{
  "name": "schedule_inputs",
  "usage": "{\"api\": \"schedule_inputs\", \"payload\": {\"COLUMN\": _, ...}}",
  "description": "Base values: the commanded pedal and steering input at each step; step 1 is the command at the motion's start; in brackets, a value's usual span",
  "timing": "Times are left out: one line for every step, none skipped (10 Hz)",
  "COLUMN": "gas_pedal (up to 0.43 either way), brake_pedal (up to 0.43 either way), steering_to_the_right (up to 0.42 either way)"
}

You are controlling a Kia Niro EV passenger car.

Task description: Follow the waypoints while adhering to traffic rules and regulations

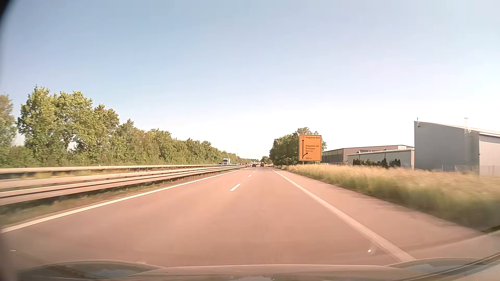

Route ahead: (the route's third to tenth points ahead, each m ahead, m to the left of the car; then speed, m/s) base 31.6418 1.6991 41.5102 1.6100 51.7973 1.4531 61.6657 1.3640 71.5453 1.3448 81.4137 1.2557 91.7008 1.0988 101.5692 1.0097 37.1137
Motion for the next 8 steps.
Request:
{"api": "schedule_inputs", "payload": {"gas_pedal": 0.299, "brake_pedal": 0.012, "steering_to_the_right": 0.0}}
{"api": "schedule_inputs", "payload": {"gas_pedal": 0.299, "brake_pedal": 0.012, "steering_to_the_right": 0.0}}
{"api": "schedule_inputs", "payload": {"gas_pedal": 0.299, "brake_pedal": 0.012, "steering_to_the_right": 0.0}}
{"api": "schedule_inputs", "payload": {"gas_pedal": 0.299, "brake_pedal": 0.012, "steering_to_the_right": 0.0}}
{"api": "schedule_inputs", "payload": {"gas_pedal": 0.299, "brake_pedal": 0.012, "steering_to_the_right": 0.0}}
{"api": "schedule_inputs", "payload": {"gas_pedal": 0.299, "brake_pedal": 0.012, "steering_to_the_right": 0.0}}
{"api": "schedule_inputs", "payload": {"gas_pedal": 0.299, "brake_pedal": 0.012, "steering_to_the_right": 0.0}}
{"api": "schedule_inputs", "payload": {"gas_pedal": 0.299, "brake_pedal": 0.012, "steering_to_the_right": 0.0}}
